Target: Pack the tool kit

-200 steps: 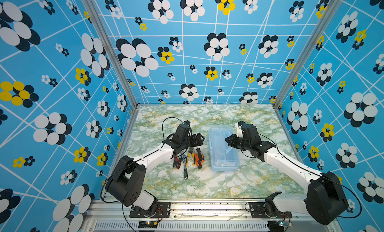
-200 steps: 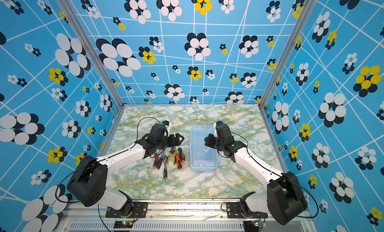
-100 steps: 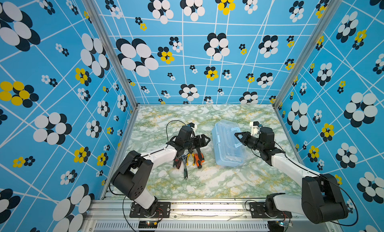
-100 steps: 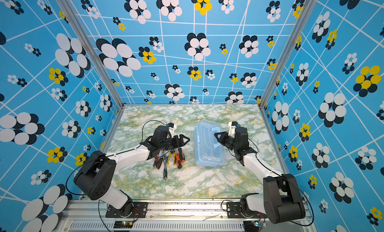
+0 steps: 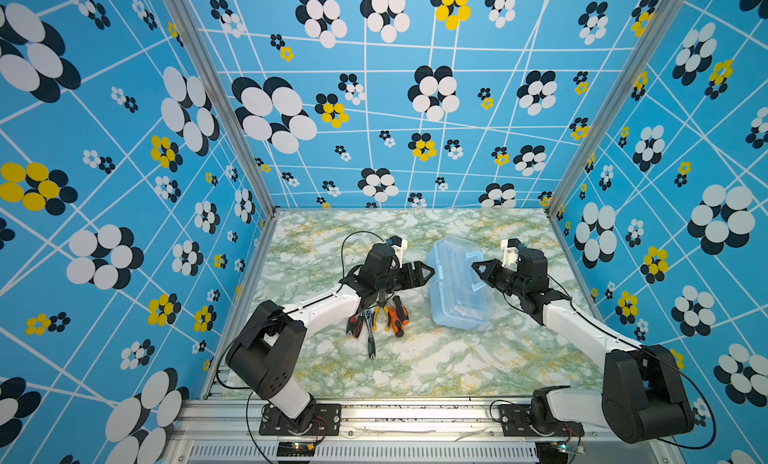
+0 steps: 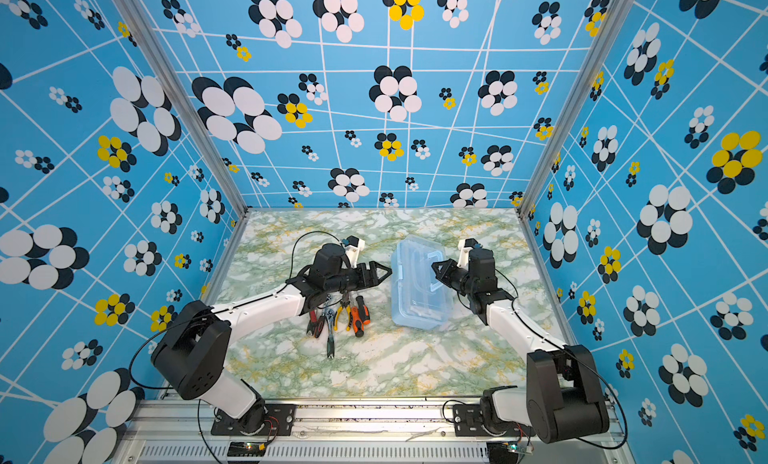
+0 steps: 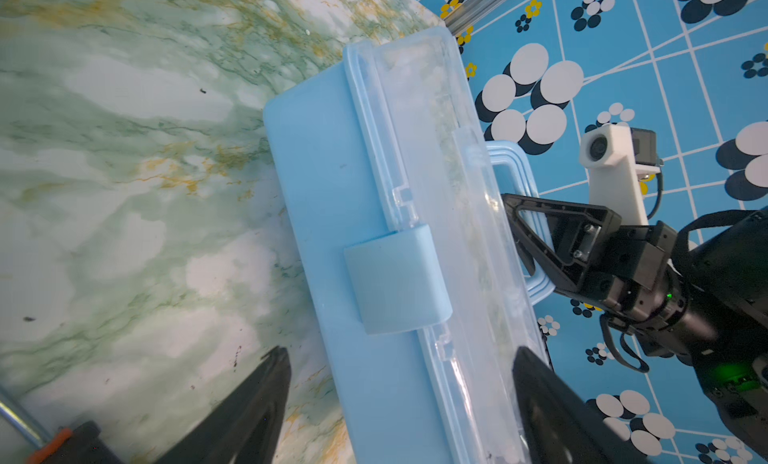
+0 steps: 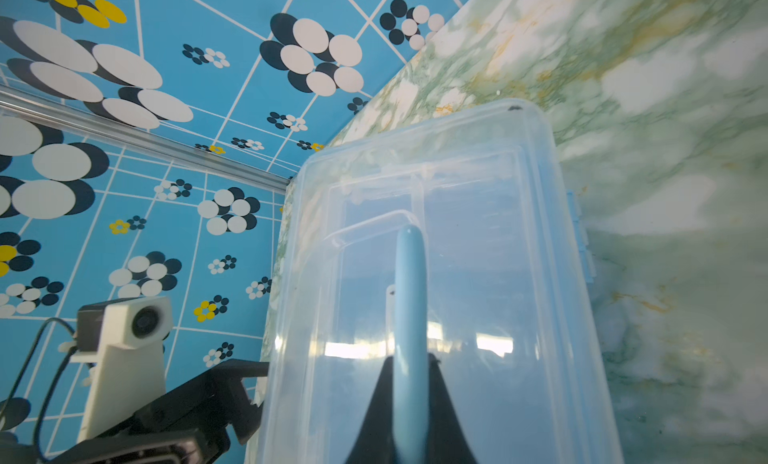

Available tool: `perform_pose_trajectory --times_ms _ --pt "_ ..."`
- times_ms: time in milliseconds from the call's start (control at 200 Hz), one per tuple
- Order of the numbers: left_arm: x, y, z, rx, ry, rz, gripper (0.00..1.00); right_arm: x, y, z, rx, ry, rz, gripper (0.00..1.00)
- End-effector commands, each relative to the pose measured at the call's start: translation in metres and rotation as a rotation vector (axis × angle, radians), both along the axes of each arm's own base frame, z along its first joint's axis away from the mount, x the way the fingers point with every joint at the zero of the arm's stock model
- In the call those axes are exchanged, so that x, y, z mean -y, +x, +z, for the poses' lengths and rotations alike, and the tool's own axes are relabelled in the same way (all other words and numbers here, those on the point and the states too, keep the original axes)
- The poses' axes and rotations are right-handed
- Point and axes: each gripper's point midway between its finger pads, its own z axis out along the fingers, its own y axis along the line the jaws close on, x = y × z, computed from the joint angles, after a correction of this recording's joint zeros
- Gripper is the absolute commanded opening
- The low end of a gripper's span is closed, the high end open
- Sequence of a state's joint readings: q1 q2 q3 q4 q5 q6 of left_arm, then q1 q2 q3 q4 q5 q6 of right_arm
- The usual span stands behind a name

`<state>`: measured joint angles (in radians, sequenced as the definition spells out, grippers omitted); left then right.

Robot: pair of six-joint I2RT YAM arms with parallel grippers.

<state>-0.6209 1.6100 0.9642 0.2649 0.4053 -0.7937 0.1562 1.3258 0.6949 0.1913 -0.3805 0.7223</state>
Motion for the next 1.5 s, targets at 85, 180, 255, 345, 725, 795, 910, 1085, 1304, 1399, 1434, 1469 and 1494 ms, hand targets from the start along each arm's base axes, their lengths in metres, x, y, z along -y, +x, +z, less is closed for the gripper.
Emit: perform_pose_trajectory --times_ms 85,180,255,345,725,795,910,1085,1304,1399,1434,1469,1494 --pt "0.017 0.000 0.012 0.022 -0.018 -0.044 0.85 0.051 -0.044 -0.086 -0.325 -0.258 -0.128 0.00" --pt "0.020 0.001 0.013 0.027 -0.017 -0.050 0.85 0.052 -0.048 -0.088 -0.325 -0.250 -0.119 0.00" --pt "0.023 0.002 0.011 0.021 -0.015 -0.059 0.85 0.044 -0.045 -0.084 -0.286 -0.219 -0.092 0.00" --pt "0.028 0.004 0.010 0.014 -0.025 -0.071 0.83 0.037 -0.043 -0.083 -0.266 -0.197 -0.052 0.00" --pt "0.050 0.000 0.040 0.038 -0.076 -0.134 0.78 0.026 -0.030 -0.078 -0.217 -0.201 0.032 0.00" --pt "0.051 -0.002 0.047 0.049 -0.071 -0.140 0.78 0.025 -0.028 -0.077 -0.214 -0.203 0.040 0.00" --pt "0.055 -0.003 0.050 0.040 -0.053 -0.154 0.77 0.024 -0.026 -0.079 -0.213 -0.207 0.044 0.00" --pt "0.067 -0.001 0.041 0.002 -0.013 -0.178 0.75 0.025 -0.025 -0.080 -0.209 -0.232 0.047 0.00" --pt "0.077 -0.001 0.005 -0.125 0.158 -0.180 0.71 0.020 -0.024 -0.076 -0.196 -0.272 0.065 0.00" --pt "0.081 -0.002 -0.006 -0.154 0.173 -0.197 0.71 0.016 -0.023 -0.074 -0.186 -0.286 0.083 0.00" --pt "0.083 -0.003 -0.009 -0.162 0.169 -0.202 0.70 0.014 -0.023 -0.075 -0.183 -0.290 0.090 0.00" --pt "0.087 -0.004 -0.009 -0.163 0.144 -0.220 0.68 0.011 -0.022 -0.074 -0.177 -0.285 0.101 0.00" --pt "0.091 -0.006 -0.008 -0.164 0.116 -0.236 0.66 0.009 -0.021 -0.075 -0.177 -0.283 0.107 0.00"
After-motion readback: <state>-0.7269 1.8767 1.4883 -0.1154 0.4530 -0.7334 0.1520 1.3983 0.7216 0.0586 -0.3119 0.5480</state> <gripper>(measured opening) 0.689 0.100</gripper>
